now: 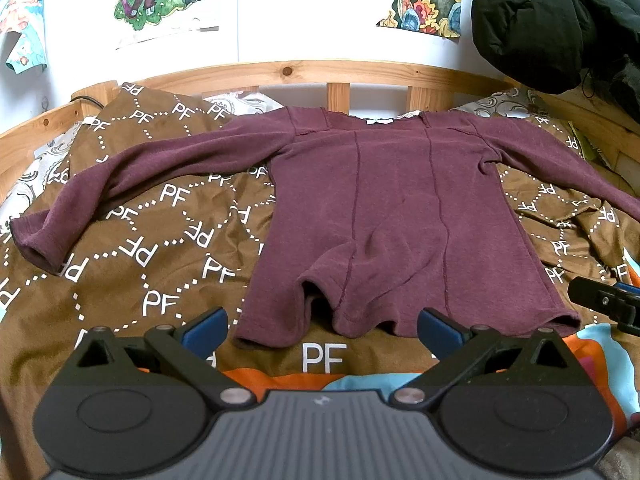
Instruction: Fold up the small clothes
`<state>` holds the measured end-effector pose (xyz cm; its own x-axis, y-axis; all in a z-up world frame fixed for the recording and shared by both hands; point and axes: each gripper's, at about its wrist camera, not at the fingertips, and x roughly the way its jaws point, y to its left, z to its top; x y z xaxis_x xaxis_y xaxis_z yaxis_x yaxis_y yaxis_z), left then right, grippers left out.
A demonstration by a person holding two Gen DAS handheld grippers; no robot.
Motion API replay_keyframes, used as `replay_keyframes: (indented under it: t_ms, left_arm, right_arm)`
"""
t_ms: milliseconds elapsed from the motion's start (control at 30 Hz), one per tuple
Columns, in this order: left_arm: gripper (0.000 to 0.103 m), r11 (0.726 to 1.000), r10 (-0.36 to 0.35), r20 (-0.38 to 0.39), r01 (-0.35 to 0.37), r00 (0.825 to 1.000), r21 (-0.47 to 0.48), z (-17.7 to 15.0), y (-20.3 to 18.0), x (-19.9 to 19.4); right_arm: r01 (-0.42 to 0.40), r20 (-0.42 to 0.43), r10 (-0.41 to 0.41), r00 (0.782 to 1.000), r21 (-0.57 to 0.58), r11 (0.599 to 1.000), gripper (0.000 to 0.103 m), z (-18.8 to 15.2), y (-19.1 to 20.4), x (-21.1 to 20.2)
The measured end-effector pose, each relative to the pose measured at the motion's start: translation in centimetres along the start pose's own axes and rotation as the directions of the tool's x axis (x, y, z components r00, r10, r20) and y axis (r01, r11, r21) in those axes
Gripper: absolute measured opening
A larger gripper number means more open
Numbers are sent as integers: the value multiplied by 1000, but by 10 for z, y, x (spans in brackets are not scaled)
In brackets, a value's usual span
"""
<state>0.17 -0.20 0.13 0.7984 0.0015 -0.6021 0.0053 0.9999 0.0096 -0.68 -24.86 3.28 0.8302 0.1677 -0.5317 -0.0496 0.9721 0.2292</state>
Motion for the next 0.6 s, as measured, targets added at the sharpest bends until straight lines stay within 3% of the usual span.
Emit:
replay_keyframes:
  t_ms: [600]
  left_arm:
    - [102, 1000, 0, 0, 0, 1000, 0, 0, 0, 0]
  right_arm:
    - [0, -3, 0, 1000, 6, 1000, 103, 0, -1, 1]
